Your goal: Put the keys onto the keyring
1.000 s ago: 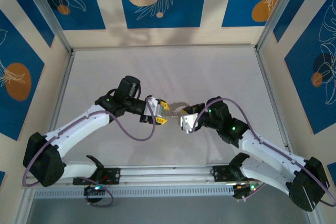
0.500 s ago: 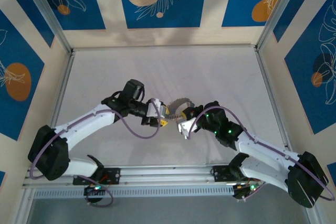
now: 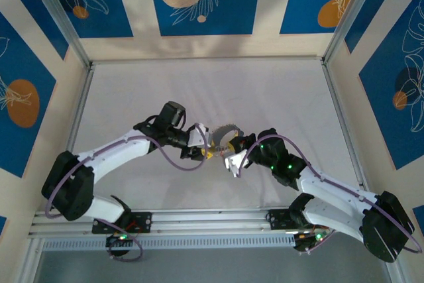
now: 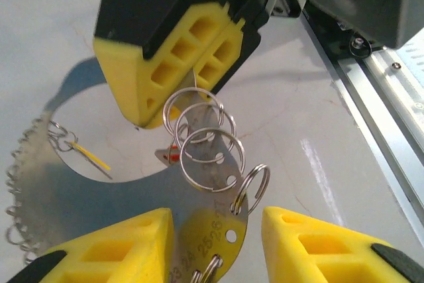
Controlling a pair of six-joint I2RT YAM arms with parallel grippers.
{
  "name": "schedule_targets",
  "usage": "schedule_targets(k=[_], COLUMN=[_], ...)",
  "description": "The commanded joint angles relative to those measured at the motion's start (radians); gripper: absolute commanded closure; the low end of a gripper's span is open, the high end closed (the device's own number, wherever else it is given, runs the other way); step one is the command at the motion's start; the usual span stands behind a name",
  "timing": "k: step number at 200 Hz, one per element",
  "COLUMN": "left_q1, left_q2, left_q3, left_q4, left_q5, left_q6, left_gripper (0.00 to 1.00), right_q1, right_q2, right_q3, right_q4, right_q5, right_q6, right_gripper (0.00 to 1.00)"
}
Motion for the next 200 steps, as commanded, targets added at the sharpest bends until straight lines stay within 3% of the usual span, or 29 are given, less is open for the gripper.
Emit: schedule_targets(k=[1, 105, 144, 176, 200], left_q1=[-0.006, 0.014, 0.051, 0.054, 0.054], left_q2=[0.036, -0.063, -0.032, 0.044, 0.080], left_q3=[0.032, 0.025, 0.041, 0.137, 0.227], left_q4=[-0.022, -0.045, 0.056, 0.003, -0.148], left_q5=[0.044, 0.166, 0.095, 0.068, 0.108], left_q6=[-0.019, -0.053, -0.354, -0.565, -0.620], left_gripper=[0.61, 0.60, 0.58, 0.58, 0.59], right_q1=[0.004, -0.011, -0.012, -0.012, -0.012], right_q2=[-0.005, -0.029, -0.033, -0.028, -0.023], right_q3=[0.001, 0.017, 0.023, 0.031, 0.040], right_q4=[0.071, 0.050, 0.040, 0.026, 0.017], right_q5=[-0.036, -0.068, -0.077, -0.076, -0.070], right_q6=[-0.009, 0.020, 0.014, 0.022, 0.029], right_gripper=[1.00, 1.00, 1.00, 1.00, 1.00])
